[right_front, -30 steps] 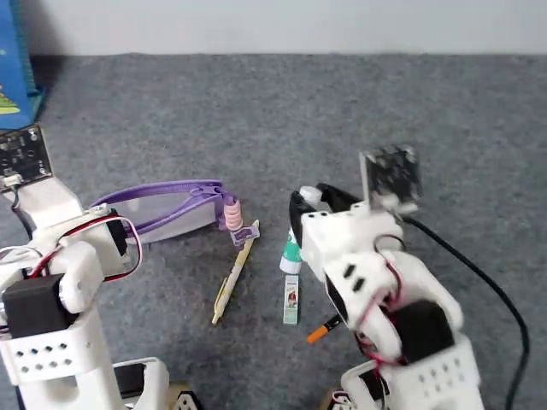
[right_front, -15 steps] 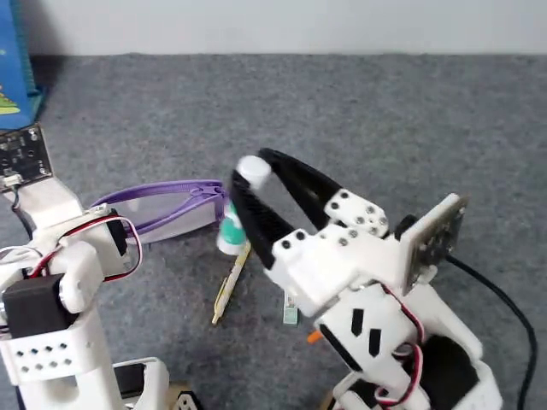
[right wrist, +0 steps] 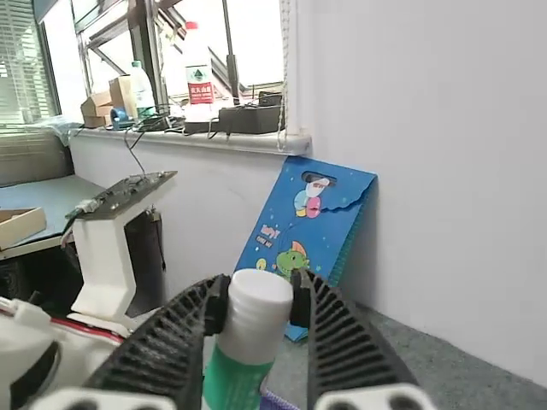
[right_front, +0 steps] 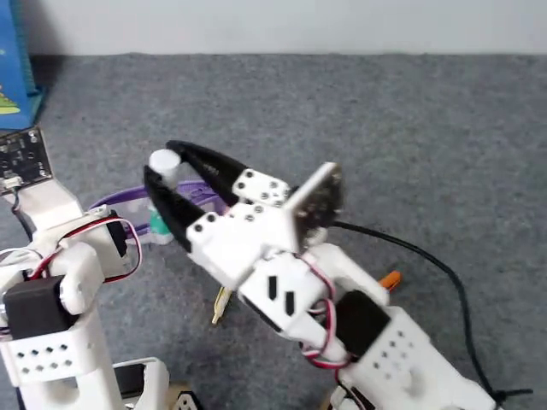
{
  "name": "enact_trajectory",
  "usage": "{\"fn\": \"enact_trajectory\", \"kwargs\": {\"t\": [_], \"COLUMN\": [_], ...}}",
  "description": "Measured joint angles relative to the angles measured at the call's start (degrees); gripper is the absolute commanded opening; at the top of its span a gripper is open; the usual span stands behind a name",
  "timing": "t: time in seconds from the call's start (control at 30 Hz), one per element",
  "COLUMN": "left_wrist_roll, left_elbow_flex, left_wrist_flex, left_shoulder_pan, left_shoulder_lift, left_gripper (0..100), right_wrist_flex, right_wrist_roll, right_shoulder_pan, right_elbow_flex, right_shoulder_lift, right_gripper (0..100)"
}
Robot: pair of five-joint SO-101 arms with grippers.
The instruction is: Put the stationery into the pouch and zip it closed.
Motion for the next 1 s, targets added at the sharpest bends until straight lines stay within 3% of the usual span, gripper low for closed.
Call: {"fn": "enact_trajectory", "kwargs": {"t": [0.43, 1.0], "left_wrist_roll": [0.0, 0.0], "left_elbow_flex": [0.0, 0.0], "left_wrist_flex": [-0.09, -0.09], "left_shoulder_pan": [-0.09, -0.09], "left_shoulder_lift": [0.18, 0.18], "left_gripper": [1, 1], "right_wrist_flex": [-20.57, -29.8], "right_wrist_roll": [7.03, 7.65], "right_shoulder_pan": [-1.14, 0.62], "right_elbow_flex": [12.57, 12.22], "right_shoulder_lift": [1.67, 6.77], "right_gripper": [0.7, 0.7]}}
